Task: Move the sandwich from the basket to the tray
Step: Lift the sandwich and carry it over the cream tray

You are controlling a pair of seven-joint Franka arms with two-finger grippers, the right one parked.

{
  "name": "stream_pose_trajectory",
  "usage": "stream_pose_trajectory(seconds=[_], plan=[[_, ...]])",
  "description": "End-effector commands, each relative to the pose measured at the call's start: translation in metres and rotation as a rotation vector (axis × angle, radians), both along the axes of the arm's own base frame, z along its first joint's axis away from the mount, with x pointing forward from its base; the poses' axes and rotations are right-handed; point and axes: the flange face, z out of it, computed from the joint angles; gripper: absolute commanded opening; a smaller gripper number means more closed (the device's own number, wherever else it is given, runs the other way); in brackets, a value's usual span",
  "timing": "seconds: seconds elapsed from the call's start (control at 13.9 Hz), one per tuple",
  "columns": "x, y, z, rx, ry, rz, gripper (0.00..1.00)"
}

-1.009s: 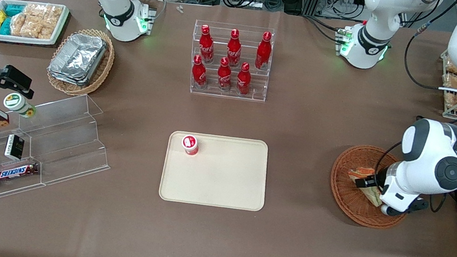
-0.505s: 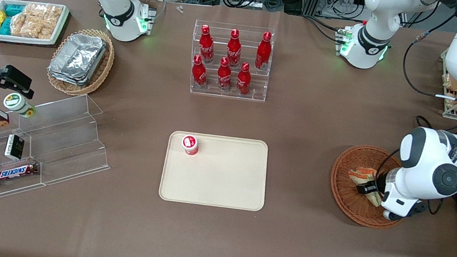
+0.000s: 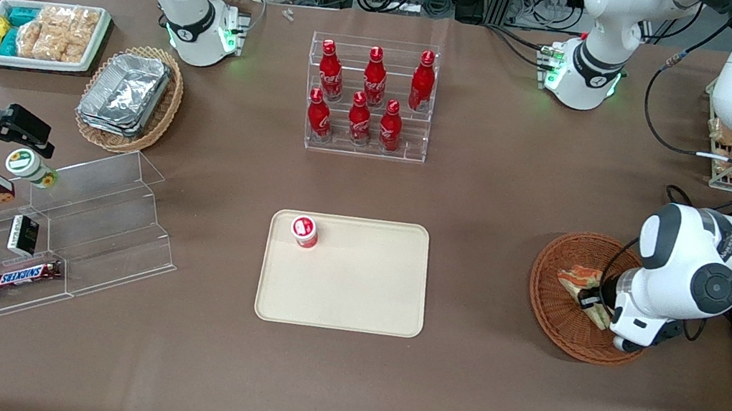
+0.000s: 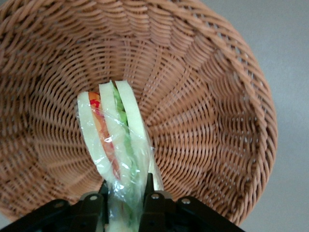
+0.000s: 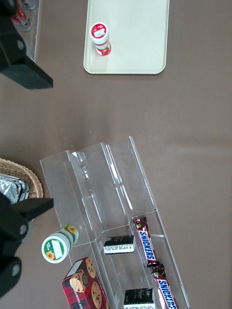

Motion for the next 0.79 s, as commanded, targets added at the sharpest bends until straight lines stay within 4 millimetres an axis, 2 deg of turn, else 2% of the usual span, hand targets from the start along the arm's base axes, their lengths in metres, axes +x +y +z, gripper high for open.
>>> stream_pose_trajectory(seconds=[0.0, 0.22, 0.36, 0.58, 0.72], plan=[[-0.004, -0.020, 0.054, 0.036, 0.022, -0.028, 0.00], [0.001, -0.061, 0.114, 0.014, 0.083, -0.094, 0.00], [0.002, -0.095, 0.148, -0.008, 0.092, -0.155, 0.00], [-0.004, -0.144, 0.177, -0.049, 0.041, -0.264, 0.00], [-0.007, -0.183, 0.185, -0.087, -0.032, -0.325, 0.00]])
